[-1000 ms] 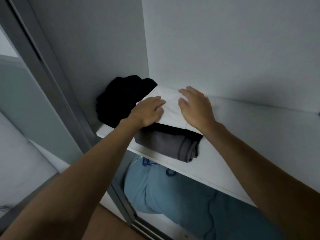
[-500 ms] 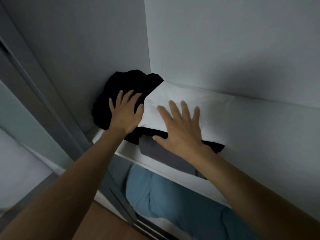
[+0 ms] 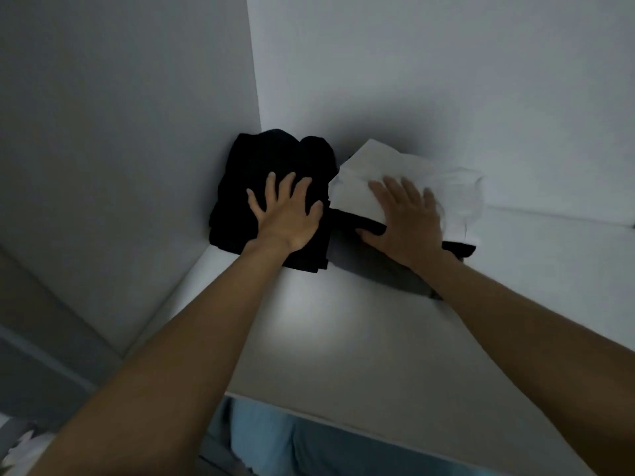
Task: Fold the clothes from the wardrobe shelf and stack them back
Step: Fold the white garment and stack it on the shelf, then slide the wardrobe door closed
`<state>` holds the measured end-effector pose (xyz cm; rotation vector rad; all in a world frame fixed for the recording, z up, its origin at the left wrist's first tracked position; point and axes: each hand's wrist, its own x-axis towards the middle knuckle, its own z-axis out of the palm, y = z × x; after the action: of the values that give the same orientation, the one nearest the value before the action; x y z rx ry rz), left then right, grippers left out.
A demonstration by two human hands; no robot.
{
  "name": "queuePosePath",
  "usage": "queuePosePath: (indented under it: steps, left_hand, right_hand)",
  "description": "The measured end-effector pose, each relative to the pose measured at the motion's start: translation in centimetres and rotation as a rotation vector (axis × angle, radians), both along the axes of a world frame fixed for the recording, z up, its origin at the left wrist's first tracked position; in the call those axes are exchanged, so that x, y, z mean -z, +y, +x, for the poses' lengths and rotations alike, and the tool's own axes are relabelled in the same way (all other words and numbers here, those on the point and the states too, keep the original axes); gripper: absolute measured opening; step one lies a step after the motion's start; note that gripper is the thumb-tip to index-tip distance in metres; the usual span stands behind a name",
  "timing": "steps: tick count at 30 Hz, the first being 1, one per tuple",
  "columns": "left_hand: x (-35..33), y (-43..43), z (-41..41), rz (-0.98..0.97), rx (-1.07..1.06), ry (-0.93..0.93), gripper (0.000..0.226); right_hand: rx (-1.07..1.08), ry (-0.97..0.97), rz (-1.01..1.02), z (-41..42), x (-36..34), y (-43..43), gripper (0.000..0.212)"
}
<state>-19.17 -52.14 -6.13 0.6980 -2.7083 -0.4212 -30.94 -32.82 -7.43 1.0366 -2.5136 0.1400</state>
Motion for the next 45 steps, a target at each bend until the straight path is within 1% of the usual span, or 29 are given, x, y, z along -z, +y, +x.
queuePosePath:
  steps: [4,8,13,17,19,21,23,25,27,29,32,36,37,39,41,45]
  left_hand:
    - [0.0,-1.2,-1.9,0.035,0.034,-0.03,0.057]
    - [0.2,-1.8,-2.8,0.053,0.048,-0.022,0.058]
    - [0.1,-1.7,-2.3,0.089,0.047,-0.047,0.065]
    - [-0.8,0.3,0.4,0.119,0.032,-0.095,0.076]
    - [-1.1,1.9,2.4,0.164,0.024,-0.072,0.077]
    - [-0.9,3.6,4.9,0.182,0.013,-0.009,0.076]
    - [-0.3,5.3,8.0,0.17,0.0,0.07,0.073]
    - [0.3,7.0,11.5,0.168,-0.023,0.107,0.071]
    - [0.7,8.5,15.0,0.151,-0.063,0.105,0.068]
    - [0.5,9.7,18.5,0.127,-0.115,0.108,0.063]
    - [-0.7,10.6,23.8,0.098,-0.238,0.174,0.053]
    - [-3.4,10.1,29.8,0.021,-0.397,0.274,0.033]
    - [-4.0,9.7,30.9,0.014,-0.429,0.289,0.029]
    - [-5.0,8.8,32.6,0.018,-0.474,0.311,0.025]
    - [-5.7,8.0,33.8,0.045,-0.491,0.307,0.027]
    - [-6.4,7.6,34.7,0.095,-0.463,0.31,0.04]
  right_hand:
    - [0.001,-0.008,-0.021,-2.7,0.0,-1.6,0.089]
    - [-0.006,-0.007,-0.035,-4.5,0.3,-2.4,0.088]
    - [-0.036,-0.021,-0.019,-4.7,0.1,-2.3,0.087]
    - [-0.093,-0.133,-0.061,-3.0,0.2,-0.5,0.082]
    - [-0.146,-0.224,-0.108,-2.2,0.3,0.8,0.078]
    - [-0.235,-0.334,-0.241,-1.5,0.2,1.9,0.068]
    - [-0.316,-0.486,-0.513,-1.0,-0.2,2.8,0.049]
    - [-0.306,-0.643,-0.76,-0.6,-0.6,3.3,0.036]
    - [-0.279,-0.74,-0.897,0.0,-0.8,3.5,0.031]
    - [-0.273,-0.764,-0.944,1.6,-1.1,3.6,0.03]
    - [-0.36,-0.824,-0.949,5.9,-1.8,2.9,0.031]
    - [-0.559,-1.096,-0.872,14.1,-4.8,-0.1,0.029]
    - [-0.619,-1.122,-0.848,16.2,-5.8,-1.1,0.028]
    - [-0.716,-1.098,-0.776,20.2,-7.7,-3.5,0.024]
    - [-0.775,-1.104,-0.704,24.1,-9.7,-6.1,0.025]
    - [-0.752,-1.28,-0.627,30.7,-12.6,-11.1,0.037]
